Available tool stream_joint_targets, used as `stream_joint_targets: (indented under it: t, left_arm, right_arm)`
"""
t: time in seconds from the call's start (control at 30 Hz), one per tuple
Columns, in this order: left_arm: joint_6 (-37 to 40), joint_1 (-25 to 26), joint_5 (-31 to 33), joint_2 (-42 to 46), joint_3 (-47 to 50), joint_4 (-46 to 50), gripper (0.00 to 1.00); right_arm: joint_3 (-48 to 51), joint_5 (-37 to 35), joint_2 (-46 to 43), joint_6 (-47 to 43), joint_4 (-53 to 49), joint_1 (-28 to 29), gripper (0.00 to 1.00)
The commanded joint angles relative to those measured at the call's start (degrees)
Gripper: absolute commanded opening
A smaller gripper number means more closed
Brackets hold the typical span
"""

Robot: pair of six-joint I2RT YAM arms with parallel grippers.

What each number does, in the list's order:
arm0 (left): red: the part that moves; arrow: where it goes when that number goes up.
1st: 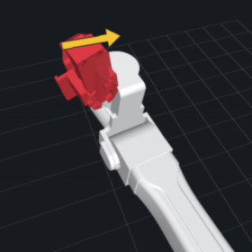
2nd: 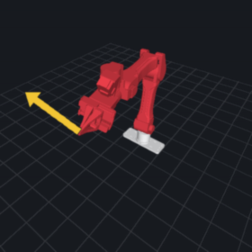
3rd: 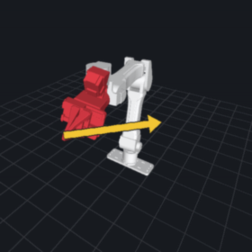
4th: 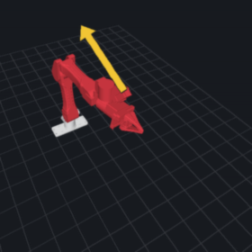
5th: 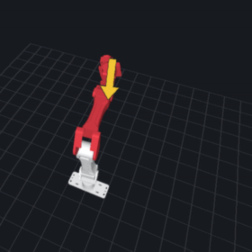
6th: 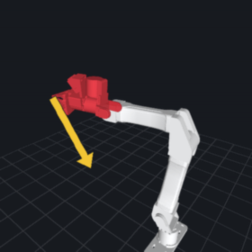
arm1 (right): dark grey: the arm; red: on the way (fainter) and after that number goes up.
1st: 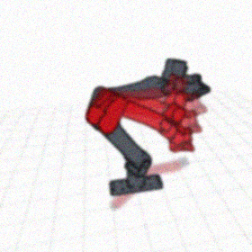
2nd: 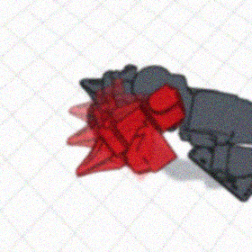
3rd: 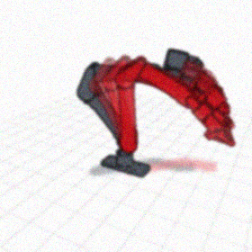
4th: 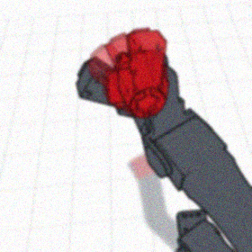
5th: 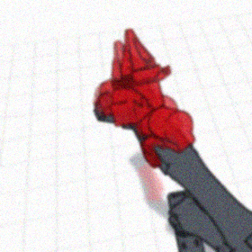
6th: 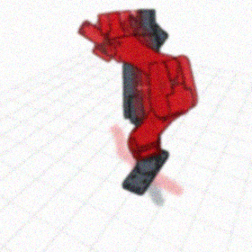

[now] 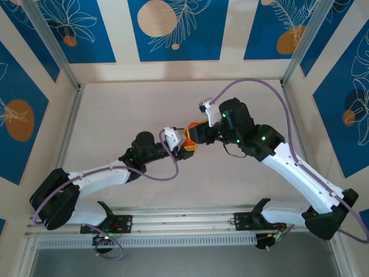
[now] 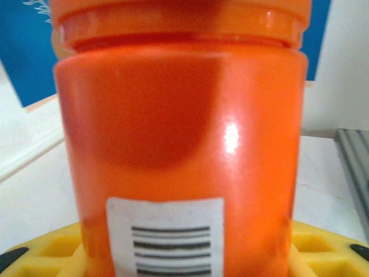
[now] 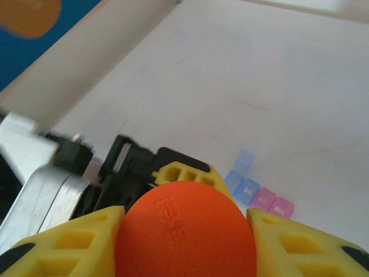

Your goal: Sort the pills into containers

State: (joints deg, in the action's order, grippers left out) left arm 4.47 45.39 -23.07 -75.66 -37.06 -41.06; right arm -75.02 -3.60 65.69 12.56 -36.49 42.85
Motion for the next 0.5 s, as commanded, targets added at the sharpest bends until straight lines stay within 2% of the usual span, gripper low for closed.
stream_joint_targets:
  t: [0.0, 0.1, 0.17, 0.23, 0.33, 0.47]
  left_arm:
    - [-0.87, -0.74, -9.63, 2.39, -0.08, -4.95, 0.0]
    - [-1.02, -0.74, -16.68, 2.47, -0.2, -4.83, 0.0]
    - [-1.29, -0.8, -20.36, 2.45, -0.32, -4.77, 0.0]
    - [-1.39, -0.79, -23.39, 2.58, -0.32, -4.25, 0.0]
    - [-0.21, -0.82, -25.21, 2.79, -0.77, -1.57, 0.0]
    - [2.09, -0.75, -26.3, 3.32, -1.79, 3.14, 0.0]
  right_arm:
    - [1.45, 14.11, -1.27, -18.12, -3.78, -1.5, 0.42]
    - [0.34, 21.94, -0.66, -28.52, -9.5, -3.77, 0.42]
    - [-0.31, 23.6, -0.43, -33.18, -11.25, -4.42, 0.41]
    - [-2.06, 28.32, 0.5, -37.78, -13.42, -6.23, 0.41]
    - [-5.04, 34.56, 2.39, -45.92, -17.18, -7.98, 0.41]
    - [-8.3, 36.71, 5.27, -55.19, -21.14, -8.76, 0.41]
